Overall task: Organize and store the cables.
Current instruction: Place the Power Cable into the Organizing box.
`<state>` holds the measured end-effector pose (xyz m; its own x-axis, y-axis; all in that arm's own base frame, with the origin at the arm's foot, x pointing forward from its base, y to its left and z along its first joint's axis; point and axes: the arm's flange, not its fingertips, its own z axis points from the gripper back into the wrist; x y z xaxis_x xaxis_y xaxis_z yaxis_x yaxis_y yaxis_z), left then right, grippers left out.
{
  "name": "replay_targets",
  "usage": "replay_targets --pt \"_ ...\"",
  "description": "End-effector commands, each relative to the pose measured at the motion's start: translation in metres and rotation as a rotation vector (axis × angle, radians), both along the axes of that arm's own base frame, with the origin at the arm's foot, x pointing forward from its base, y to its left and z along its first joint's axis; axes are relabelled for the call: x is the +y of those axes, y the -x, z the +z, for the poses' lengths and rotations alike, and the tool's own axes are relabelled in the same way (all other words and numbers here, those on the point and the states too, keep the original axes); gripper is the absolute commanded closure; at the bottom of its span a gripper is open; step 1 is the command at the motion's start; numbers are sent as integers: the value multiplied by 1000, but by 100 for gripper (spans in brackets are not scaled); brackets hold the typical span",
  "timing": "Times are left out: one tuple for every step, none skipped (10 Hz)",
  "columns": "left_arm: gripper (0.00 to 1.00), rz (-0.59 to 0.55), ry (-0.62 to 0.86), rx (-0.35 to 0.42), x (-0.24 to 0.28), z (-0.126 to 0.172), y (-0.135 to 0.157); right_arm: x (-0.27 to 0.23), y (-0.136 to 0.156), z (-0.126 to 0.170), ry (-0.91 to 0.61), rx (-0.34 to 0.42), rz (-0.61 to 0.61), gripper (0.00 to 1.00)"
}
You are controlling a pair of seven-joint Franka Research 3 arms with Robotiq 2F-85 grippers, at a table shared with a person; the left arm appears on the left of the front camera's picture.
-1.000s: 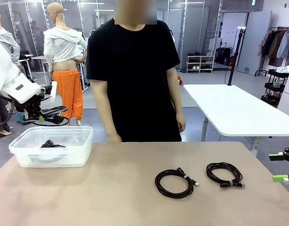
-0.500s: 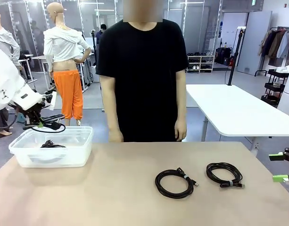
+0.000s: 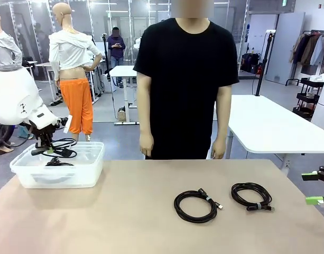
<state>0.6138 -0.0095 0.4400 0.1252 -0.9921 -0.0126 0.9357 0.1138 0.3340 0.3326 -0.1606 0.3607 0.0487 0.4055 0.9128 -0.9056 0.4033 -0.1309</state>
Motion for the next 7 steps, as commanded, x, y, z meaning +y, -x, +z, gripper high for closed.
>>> replay_targets --pt "44 24 -13 5 1 8 -5 1 -1 2 -8 -9 -5 0" --pt "28 27 -14 6 1 6 -2 1 -1 2 -8 -9 -5 0" --pt "5 37 -9 1 2 5 0 1 -1 2 -8 -9 -5 0" --pt "0 44 -3 -4 3 5 3 1 -1 2 -8 -9 -5 0" --pt "0 47 2 -11 4 5 6 1 -1 2 -8 -9 -5 0" --pt "0 52 4 -16 4 6 9 1 -1 2 -8 -9 -5 0" --pt "1 54 9 -22 4 7 11 1 -1 2 -8 -9 -5 0"
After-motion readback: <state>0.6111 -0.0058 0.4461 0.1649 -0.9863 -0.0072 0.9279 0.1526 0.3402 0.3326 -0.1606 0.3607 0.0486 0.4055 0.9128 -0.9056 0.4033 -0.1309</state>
